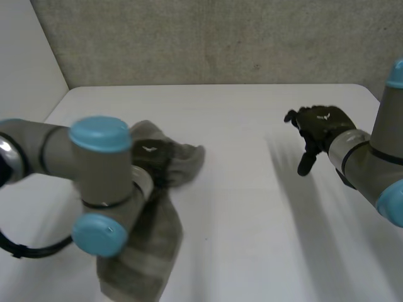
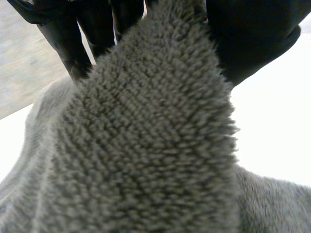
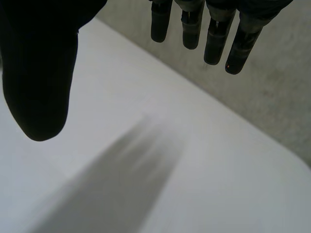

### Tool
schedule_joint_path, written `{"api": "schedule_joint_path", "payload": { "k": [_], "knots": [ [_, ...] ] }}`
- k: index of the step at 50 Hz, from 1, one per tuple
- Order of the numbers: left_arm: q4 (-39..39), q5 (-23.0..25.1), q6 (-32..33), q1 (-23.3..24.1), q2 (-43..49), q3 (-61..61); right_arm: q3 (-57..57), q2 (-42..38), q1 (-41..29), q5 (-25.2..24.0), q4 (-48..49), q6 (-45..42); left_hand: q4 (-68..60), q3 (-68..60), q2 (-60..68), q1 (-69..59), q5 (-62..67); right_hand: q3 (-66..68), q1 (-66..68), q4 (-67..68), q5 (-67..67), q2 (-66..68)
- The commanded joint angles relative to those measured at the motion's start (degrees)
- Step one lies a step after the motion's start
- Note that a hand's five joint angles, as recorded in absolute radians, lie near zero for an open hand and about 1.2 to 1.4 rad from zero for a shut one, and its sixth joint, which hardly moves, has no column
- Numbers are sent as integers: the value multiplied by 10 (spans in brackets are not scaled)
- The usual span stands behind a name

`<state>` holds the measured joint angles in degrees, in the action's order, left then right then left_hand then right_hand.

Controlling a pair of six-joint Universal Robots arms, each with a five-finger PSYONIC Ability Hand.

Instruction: Fold the towel.

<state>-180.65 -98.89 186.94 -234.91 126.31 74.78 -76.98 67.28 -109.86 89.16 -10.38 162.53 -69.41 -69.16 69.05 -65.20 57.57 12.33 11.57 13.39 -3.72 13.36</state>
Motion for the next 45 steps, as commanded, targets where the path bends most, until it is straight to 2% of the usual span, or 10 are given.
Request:
{"api": "schedule_joint_path", "payload": {
  "k": [1, 7, 8, 14, 16, 22, 27, 30, 35, 45],
  "knots": [
    [-40, 2, -18, 100, 20, 3, -34, -1, 52, -6, 3, -1, -106, -108, 109, -148, 124, -23, -16, -34, 37, -34],
    [-40, 19, -21, 150, 8, 37, -55, 2, 67, -45, 3, -2, -81, -84, 85, -123, 100, -23, -16, -34, 37, -34],
    [-40, 31, -22, 157, -7, 49, -55, 2, 67, -45, 3, -2, 12, 10, -9, -30, 6, -23, -16, -34, 37, -34],
    [-40, 76, -27, 169, -70, 89, -52, 6, 73, -64, 0, -1, 146, 144, -143, 104, -128, -23, -16, -34, 37, -34],
    [-38, 105, -25, 168, -106, 120, -48, 8, 69, -68, -1, -1, 305, 303, -302, 263, -287, -23, -16, -34, 37, -34],
    [-37, 118, -21, 155, -163, 175, -13, 12, 67, -113, 0, -8, 535, 532, -531, 493, -516, -23, -16, -34, 37, -34],
    [-39, 112, -22, 52, -241, 252, 37, 1, 60, -171, 1, -27, 575, 573, -572, 533, -557, -23, -16, -34, 37, -34],
    [-41, 114, -25, 20, -262, 270, 77, -20, 35, -219, 2, -56, 575, 573, -572, 533, -557, -23, -16, -34, 37, -34],
    [-45, 113, -47, -74, -314, 327, 139, -65, -11, -243, -3, -96, 572, 569, -568, 530, -553, -23, -16, -34, 37, -34],
    [-21, 111, -119, -115, -309, 376, 176, -129, -88, -305, -3, -146, 557, 554, -553, 514, -538, -22, -15, -33, 36, -33]
  ]
}}
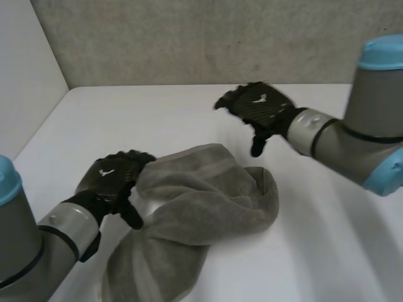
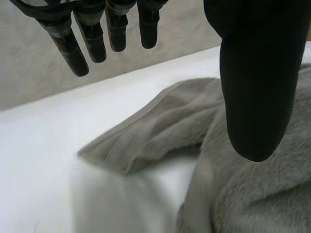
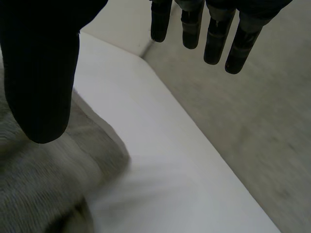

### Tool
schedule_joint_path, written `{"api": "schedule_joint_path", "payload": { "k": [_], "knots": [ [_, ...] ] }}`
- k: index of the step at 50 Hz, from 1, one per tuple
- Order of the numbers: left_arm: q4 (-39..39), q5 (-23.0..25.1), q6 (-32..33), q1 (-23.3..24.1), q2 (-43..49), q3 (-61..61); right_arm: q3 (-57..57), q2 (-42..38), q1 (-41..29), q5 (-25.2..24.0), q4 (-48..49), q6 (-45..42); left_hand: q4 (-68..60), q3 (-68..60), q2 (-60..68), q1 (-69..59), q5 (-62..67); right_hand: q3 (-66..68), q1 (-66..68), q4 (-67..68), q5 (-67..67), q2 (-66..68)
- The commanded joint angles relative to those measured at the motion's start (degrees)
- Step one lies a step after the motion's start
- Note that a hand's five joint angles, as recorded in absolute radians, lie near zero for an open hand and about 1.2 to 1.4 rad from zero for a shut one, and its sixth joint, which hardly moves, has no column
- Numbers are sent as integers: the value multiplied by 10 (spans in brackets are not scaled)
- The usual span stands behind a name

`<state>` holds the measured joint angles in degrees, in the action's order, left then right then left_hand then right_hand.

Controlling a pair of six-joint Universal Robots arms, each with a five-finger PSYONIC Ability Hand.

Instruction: Fold the towel.

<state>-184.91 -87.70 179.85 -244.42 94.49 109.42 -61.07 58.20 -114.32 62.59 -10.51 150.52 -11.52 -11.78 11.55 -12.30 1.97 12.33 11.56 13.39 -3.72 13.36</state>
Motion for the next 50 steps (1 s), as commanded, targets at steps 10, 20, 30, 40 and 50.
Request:
{"api": "schedule_joint_path", "payload": {
  "k": [10, 20, 30, 40, 50],
  "knots": [
    [44, -39, -54, -17, 69, 38, 27, -103, -75, -49, -10, -81, -32, -30, 32, -25, 28, -22, -15, -33, 36, -33],
    [11, -42, -50, 11, 112, 16, 28, -140, -76, 24, -8, -200, -133, -131, 133, -125, 129, -22, -15, -33, 36, -33],
    [3, -43, -47, 37, 147, -13, 30, -172, -68, 35, -5, -243, -277, -275, 277, -270, 273, 103, 111, 92, -89, 93],
    [-5, -48, -44, 40, 159, -56, 91, -181, -61, 152, 40, -220, -685, -682, 685, -677, 680, 677, 684, 666, -663, 666],
    [-51, -94, -15, 36, 123, -234, 140, -144, -26, 295, 198, -65, -685, -682, 685, -677, 680, 677, 684, 666, -663, 666]
  ]
}}
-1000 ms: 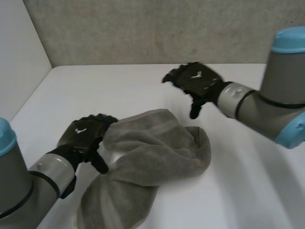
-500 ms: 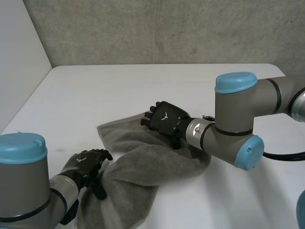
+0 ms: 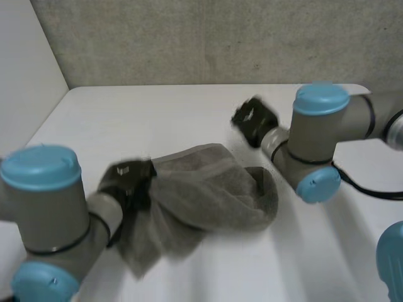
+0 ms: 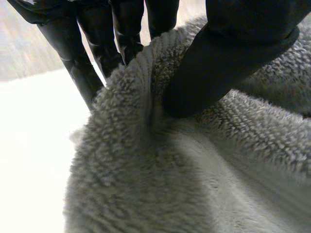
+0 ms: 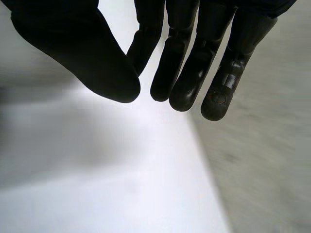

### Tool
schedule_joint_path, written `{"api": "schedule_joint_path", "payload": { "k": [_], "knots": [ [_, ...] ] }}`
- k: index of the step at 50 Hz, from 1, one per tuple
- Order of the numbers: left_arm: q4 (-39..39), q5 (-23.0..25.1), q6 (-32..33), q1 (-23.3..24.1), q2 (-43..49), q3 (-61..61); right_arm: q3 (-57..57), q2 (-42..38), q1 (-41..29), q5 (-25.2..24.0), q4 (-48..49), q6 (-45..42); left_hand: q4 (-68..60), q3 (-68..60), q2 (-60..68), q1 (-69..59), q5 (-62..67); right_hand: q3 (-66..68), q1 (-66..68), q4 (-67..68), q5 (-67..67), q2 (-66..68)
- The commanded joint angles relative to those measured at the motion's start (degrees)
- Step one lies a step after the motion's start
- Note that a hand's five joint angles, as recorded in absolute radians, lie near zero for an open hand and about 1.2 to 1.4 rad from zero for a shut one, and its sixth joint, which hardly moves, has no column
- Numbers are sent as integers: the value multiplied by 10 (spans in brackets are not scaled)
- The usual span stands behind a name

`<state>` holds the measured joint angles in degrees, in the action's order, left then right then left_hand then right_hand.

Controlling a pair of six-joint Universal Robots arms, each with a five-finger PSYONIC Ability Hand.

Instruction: Fold the towel.

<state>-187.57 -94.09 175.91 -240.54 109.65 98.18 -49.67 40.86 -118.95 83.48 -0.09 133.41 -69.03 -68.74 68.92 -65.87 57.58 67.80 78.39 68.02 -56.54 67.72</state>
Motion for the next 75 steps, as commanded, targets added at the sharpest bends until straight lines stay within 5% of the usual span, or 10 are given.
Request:
{"api": "schedule_joint_path", "payload": {
  "k": [1, 11, 17, 26, 38, 40, 42, 48, 62, 75],
  "knots": [
    [-25, -30, 24, -3, -29, -121, 21, 44, 25, 97, 98, 133, -110, -113, 111, -141, 124, 122, 16, 120, -135, 123],
    [4, -42, 26, 8, -115, -28, -114, 110, 23, 31, 63, 184, -110, -113, 111, -141, 124, 55, -51, 53, -68, 56],
    [4, -42, 27, 18, -189, 57, -154, 118, 19, -94, 20, 246, -110, -113, 111, -141, 124, -578, -684, -580, 565, -577],
    [5, -42, 29, 38, -325, 120, -94, 59, 19, -287, -132, 324, -110, -113, 111, -141, 124, -578, -684, -580, 565, -577],
    [7, -43, 29, 28, -355, 122, -75, -2, 15, -236, -213, 215, -110, -113, 111, -141, 124, -565, -671, -568, 553, -565],
    [6, -43, 29, 24, -355, 120, -75, -4, 12, -220, -222, 194, -110, -113, 111, -141, 124, -451, -557, -453, 438, -450],
    [6, -42, 29, 19, -355, 119, -74, 2, -3, -199, -226, 165, -110, -113, 111, -141, 124, 69, -37, 67, -82, 70],
    [-2, -41, 29, -22, -345, 86, -40, 24, -5, -184, -214, 182, -110, -113, 111, -141, 124, 122, 16, 120, -135, 123],
    [-95, -25, 29, -44, -226, -83, -175, 282, 49, 27, 204, 495, -110, -113, 111, -141, 124, 122, 16, 120, -135, 123],
    [-104, -22, 50, -46, -124, 43, -363, 304, 37, -57, -146, 212, -110, -113, 111, -141, 124, 122, 16, 120, -135, 123]
  ]
}}
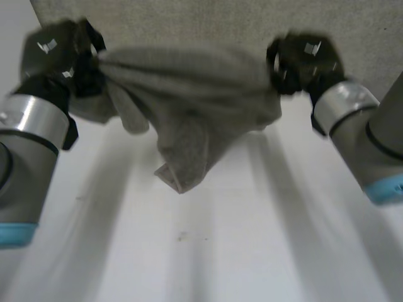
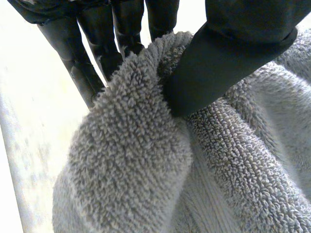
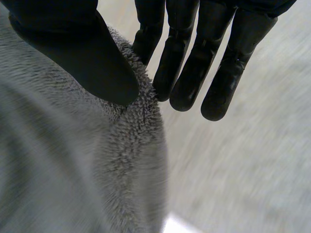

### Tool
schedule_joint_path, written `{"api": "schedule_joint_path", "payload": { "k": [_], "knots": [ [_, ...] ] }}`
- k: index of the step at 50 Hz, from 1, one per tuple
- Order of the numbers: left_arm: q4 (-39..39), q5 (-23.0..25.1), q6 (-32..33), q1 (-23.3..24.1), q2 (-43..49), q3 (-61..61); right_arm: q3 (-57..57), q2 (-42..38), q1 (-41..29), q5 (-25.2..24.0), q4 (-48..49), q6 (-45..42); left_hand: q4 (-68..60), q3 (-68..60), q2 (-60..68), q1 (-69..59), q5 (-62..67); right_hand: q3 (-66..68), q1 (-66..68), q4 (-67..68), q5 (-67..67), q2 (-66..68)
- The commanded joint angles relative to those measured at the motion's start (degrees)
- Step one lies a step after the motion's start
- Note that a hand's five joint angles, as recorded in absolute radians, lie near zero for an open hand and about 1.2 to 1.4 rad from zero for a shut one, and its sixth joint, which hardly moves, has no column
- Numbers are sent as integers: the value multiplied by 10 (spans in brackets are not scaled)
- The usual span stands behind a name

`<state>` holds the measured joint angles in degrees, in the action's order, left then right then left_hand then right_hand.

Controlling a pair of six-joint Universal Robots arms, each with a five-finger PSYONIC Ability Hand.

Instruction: Fold the towel.

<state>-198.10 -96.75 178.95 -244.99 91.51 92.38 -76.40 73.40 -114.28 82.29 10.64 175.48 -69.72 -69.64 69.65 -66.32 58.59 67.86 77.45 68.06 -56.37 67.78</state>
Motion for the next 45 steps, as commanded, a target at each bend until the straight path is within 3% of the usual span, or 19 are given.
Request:
{"api": "schedule_joint_path", "payload": {
  "k": [1, 3, 5, 9, 10, 11, 13, 16, 25, 32, 37, 41, 43, 44, 45],
  "knots": [
    [2, 5, 20, -1, 58, 101, -96, -21, -9, -45, -254, -209, -103, -104, 103, -137, 114, 121, 25, 119, -136, 122],
    [2, 6, 34, 0, 70, 124, -139, -32, -11, -48, -339, -295, -103, -104, 103, -137, 114, 121, 25, 119, -136, 122],
    [2, 6, 65, -4, 79, 161, -154, -32, -11, -50, -367, -322, -103, -104, 103, -137, 114, 121, 25, 119, -136, 122],
    [-2, 7, 91, -6, 79, 189, -156, -30, -10, -59, -374, -317, -103, -104, 103, -137, 114, 121, 25, 119, -136, 122],
    [-2, 10, 101, -6, 77, 198, -151, -27, -9, -62, -365, -302, -103, -104, 103, -137, 114, -151, -247, -153, 136, -150],
    [-2, 12, 107, -5, 76, 206, -142, -23, -9, -62, -349, -280, -103, -104, 103, -137, 114, -287, -383, -289, 272, -286],
    [-2, 14, 109, -4, 72, 210, -132, -13, -6, -62, -326, -253, -103, -104, 103, -137, 114, -322, -418, -324, 307, -321],
    [3, 14, 110, -2, 60, 221, -118, 16, -4, -63, -269, -192, -103, -104, 103, -137, 114, -498, -594, -500, 483, -497],
    [3, 15, 112, -4, -12, 269, -74, 32, -3, -74, -187, -128, -103, -104, 103, -137, 114, -499, -595, -501, 484, -498],
    [3, 15, 112, -6, -70, 332, 33, -88, -20, -130, -203, -174, -103, -104, 103, -137, 114, -497, -593, -499, 482, -496],
    [3, 14, 112, -6, -91, 361, 97, -165, -45, -132, -232, -238, -91, -92, 92, -125, 103, -497, -593, -499, 482, -496],
    [3, 15, 113, -7, -97, 375, 143, -220, -66, -122, -235, -264, 30, 29, -29, -4, -19, -497, -593, -499, 482, -496],
    [8, 15, 114, -9, -99, 385, 150, -230, -68, -115, -235, -264, 232, 231, -232, 198, -221, -497, -593, -499, 482, -496],
    [8, 15, 114, -9, -99, 385, 150, -230, -68, -115, -235, -264, 233, 233, -233, 199, -222, -497, -593, -499, 482, -496],
    [13, 15, 113, -10, -102, 388, 151, -238, -70, -111, -233, -265, 348, 347, -348, 314, -337, -497, -593, -499, 482, -496]
  ]
}}
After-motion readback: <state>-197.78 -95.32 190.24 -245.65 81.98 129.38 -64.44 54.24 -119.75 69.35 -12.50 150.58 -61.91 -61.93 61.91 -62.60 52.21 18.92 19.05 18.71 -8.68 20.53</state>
